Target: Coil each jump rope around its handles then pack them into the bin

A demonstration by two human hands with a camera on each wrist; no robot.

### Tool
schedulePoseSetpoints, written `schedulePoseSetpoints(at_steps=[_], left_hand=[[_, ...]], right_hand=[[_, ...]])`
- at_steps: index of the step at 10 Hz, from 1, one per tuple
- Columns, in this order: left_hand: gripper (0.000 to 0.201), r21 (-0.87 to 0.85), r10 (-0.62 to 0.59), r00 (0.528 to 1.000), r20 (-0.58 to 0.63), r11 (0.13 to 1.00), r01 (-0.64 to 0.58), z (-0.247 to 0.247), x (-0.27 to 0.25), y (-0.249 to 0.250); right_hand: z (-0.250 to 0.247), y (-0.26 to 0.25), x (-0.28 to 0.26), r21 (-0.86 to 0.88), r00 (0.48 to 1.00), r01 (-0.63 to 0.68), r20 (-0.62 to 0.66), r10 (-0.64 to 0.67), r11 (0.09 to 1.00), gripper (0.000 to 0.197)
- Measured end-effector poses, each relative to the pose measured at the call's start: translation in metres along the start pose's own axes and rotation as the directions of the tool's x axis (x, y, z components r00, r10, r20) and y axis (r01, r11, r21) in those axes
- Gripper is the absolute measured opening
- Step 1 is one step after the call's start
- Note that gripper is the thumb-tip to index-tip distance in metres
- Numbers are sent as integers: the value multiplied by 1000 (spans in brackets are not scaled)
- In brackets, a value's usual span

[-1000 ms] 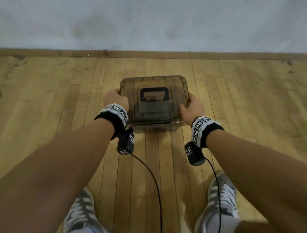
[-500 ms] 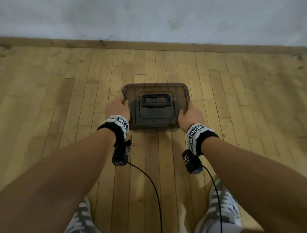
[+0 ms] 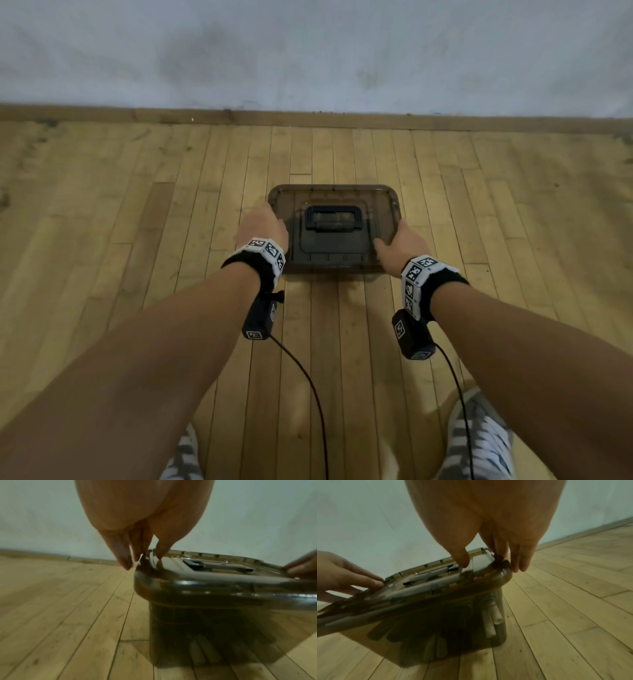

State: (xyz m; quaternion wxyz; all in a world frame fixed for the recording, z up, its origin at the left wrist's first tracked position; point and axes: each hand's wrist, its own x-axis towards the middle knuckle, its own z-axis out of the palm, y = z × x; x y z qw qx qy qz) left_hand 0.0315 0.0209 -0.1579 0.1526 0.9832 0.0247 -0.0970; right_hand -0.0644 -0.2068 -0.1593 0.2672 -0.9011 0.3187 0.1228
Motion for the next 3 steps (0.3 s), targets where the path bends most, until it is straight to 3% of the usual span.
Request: schedulePoseSetpoints(at_steps=[1, 2, 3], left_hand=[[36, 4, 74, 994, 85, 997, -75, -29, -10, 7], [42, -41, 160, 975, 154, 987, -155, -72, -22, 19], [33, -97, 210, 967, 145, 976, -197, -118, -52, 36]], right_hand=[[-21, -12, -11, -39, 1000, 8, 30, -6, 999, 69], [-53, -34, -29, 4, 991, 120, 51, -120, 993, 57], [-87, -57, -60, 70, 974, 218, 52, -222, 973, 63]])
